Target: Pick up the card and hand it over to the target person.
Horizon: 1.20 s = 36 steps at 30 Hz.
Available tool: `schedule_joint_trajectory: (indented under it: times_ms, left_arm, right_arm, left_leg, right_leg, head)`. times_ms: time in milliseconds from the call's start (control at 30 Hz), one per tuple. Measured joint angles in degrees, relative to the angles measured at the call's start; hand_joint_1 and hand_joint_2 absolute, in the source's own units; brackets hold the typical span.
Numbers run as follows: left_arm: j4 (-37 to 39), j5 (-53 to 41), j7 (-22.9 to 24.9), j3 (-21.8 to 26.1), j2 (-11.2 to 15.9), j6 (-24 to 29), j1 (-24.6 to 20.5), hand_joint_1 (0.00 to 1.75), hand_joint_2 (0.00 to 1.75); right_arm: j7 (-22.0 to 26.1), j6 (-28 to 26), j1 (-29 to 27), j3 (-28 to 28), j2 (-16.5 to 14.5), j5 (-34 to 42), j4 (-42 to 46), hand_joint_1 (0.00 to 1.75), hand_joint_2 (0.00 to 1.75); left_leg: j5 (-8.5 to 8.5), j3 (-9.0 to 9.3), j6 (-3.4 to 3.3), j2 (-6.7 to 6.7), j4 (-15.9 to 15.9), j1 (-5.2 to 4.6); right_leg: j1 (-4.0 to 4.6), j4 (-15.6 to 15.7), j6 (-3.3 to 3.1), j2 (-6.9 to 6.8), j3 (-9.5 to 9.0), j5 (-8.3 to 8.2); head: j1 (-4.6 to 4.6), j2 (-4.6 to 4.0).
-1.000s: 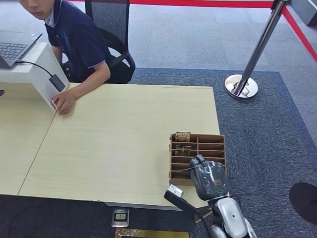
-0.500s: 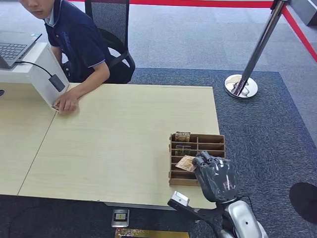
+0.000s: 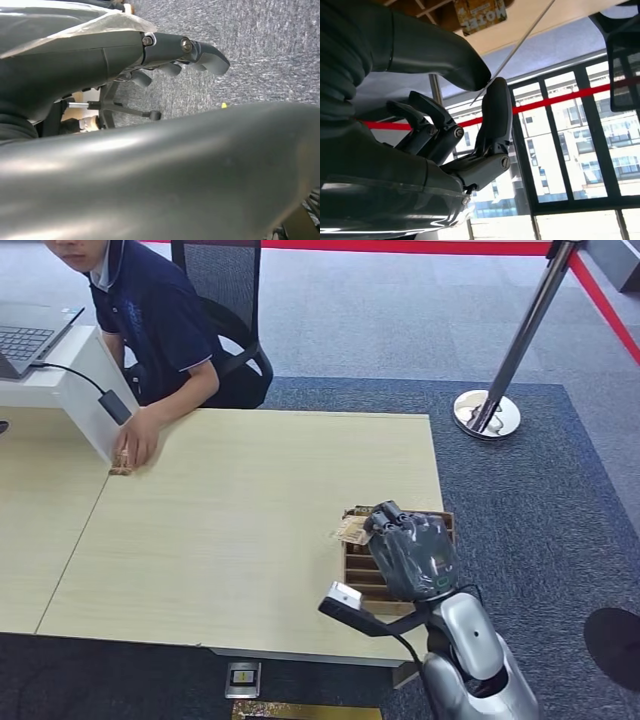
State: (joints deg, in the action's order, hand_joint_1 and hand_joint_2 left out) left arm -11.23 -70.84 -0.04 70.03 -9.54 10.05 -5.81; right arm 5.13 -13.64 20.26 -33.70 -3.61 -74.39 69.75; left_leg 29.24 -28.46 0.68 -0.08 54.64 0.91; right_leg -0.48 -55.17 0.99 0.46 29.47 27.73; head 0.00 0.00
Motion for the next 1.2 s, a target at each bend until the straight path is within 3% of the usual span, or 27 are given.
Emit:
schedule_joint_trajectory:
  times_ms: [333,933,1200]
  left_arm:
    - [0.05,-0.20,0.73,-0.08,-0.33,0.31,-0.04,0.00,0.00]
    - [0.22,-2.45,0.82,-2.37,-0.60,-0.49,-0.50,0.00,0.00]
    - [0.32,-2.44,1.09,-2.30,-0.90,-0.18,-0.58,0.00,0.00]
  right_arm:
    - [-2.94,3.49,12.18,-3.01,-8.75,0.62,-14.14,1.75,1.75]
    - [-6.71,1.62,23.24,-1.75,-16.00,-0.55,-33.56,1.75,1.75]
    - [-10.06,0.74,26.89,-6.58,-16.39,3.96,-37.99,1.75,1.75]
  left_leg:
    - [-0.04,-0.05,0.07,0.03,0.04,0.01]
    - [-0.09,-0.09,0.06,-0.23,0.05,0.02]
    - [-0.08,-0.12,0.06,-0.26,0.07,0.03]
  right_leg:
    - [-0.02,-0.16,-0.03,0.03,0.08,0.01]
    - [-0.01,-0.13,-0.04,-0.24,0.03,0.04]
    - [-0.01,-0.13,-0.02,-0.26,0.04,0.05]
  head:
    - [0.00,0.00]
    - [0.00,0.00]
    - [0.00,0.00]
